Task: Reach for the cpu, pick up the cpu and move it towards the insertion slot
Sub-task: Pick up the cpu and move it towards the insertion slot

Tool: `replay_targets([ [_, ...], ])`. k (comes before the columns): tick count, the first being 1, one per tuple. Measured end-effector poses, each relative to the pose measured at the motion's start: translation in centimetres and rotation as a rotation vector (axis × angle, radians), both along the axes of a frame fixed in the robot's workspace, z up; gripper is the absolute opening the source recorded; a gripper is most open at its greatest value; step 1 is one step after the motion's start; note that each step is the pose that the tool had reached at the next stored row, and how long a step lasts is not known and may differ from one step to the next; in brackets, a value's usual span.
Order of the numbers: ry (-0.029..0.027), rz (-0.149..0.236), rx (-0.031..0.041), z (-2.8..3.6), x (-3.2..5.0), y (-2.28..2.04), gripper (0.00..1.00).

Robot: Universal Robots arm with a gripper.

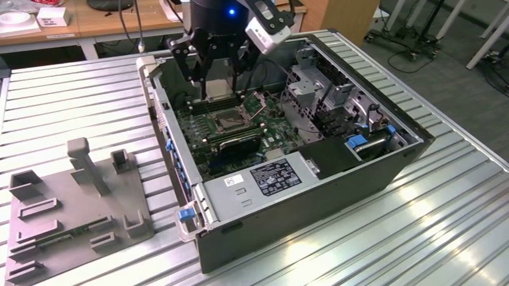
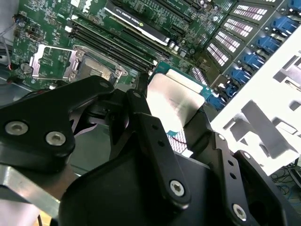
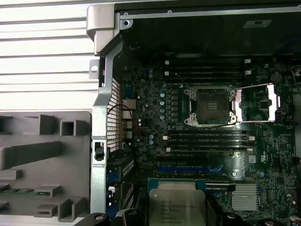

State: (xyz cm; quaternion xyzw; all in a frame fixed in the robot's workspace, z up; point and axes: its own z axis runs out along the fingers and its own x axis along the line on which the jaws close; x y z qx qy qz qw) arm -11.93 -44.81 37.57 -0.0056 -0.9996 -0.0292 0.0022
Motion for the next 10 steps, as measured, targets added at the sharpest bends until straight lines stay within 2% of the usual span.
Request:
replay_targets([
  [10,0.0000,0.000,0.0000,0.00,0.48,0.00,0.55],
])
